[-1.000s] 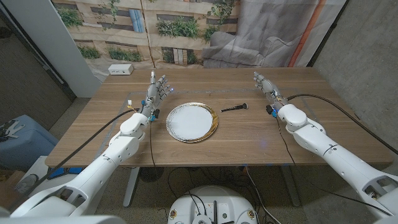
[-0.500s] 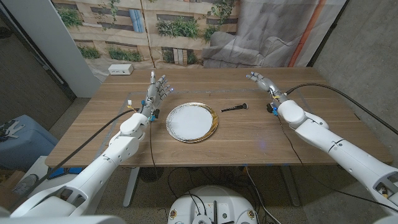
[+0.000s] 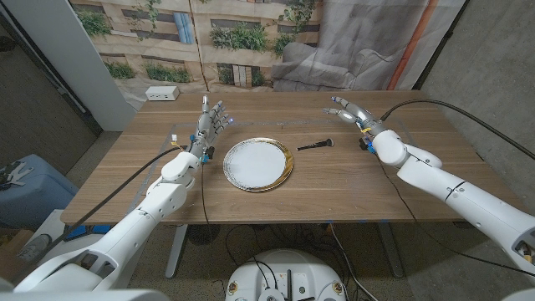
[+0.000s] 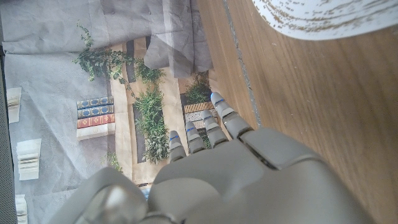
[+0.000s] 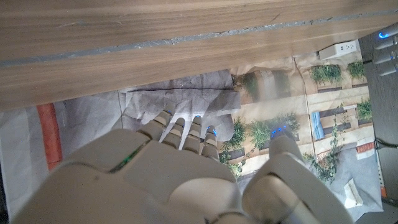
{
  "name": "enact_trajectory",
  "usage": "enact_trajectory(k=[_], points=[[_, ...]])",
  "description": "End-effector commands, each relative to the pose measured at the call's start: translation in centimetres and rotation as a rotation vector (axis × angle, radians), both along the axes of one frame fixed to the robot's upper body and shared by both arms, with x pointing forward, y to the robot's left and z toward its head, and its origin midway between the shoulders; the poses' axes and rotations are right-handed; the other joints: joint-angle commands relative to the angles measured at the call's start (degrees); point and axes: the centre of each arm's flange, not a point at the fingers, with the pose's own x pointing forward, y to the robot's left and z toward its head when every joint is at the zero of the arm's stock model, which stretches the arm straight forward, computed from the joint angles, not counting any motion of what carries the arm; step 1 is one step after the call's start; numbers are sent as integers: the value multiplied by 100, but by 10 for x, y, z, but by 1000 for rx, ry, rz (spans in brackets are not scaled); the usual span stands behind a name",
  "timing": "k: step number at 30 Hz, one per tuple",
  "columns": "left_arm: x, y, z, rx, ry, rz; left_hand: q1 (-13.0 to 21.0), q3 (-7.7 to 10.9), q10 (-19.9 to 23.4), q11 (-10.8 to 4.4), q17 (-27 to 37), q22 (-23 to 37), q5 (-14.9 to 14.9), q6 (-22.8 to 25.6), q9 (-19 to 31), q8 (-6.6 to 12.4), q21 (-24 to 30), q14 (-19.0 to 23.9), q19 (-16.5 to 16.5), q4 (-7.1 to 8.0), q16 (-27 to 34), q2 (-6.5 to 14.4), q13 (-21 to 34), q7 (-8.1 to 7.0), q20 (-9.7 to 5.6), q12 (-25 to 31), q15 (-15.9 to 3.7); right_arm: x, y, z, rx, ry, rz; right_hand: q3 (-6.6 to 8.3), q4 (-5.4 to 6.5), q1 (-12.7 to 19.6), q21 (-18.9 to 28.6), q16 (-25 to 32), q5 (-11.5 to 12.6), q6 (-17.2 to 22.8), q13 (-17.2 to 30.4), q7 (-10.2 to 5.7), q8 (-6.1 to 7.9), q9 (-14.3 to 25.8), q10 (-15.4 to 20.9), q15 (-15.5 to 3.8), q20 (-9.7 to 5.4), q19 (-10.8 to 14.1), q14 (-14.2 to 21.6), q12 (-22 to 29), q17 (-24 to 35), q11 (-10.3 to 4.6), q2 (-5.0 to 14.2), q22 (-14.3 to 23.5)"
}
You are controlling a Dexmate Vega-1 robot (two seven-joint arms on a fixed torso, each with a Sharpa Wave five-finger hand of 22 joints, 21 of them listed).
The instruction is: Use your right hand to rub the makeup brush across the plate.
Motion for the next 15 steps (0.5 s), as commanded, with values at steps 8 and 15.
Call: enact_trajectory(k=[8,15], points=[[0,0,0,0,0,0,-1,-9,-4,-43,10,26,28,-2,12,42,38,50,44,44,19,50,14,-37,23,41,-72,-17,37,17,-384,-18,-176,52,-84,212,28,41,64,-17,41,-101,39,22,118,45,152,-23,-35,54,17,-79,-53,17],[0,0,0,0,0,0,-1,-10,-5,-47,10,26,28,-1,12,42,38,49,43,44,18,51,14,-37,25,41,-75,-19,50,18,-495,24,-220,84,-98,326,34,57,86,0,56,-121,59,29,150,54,204,-25,-22,64,20,-85,-91,17]])
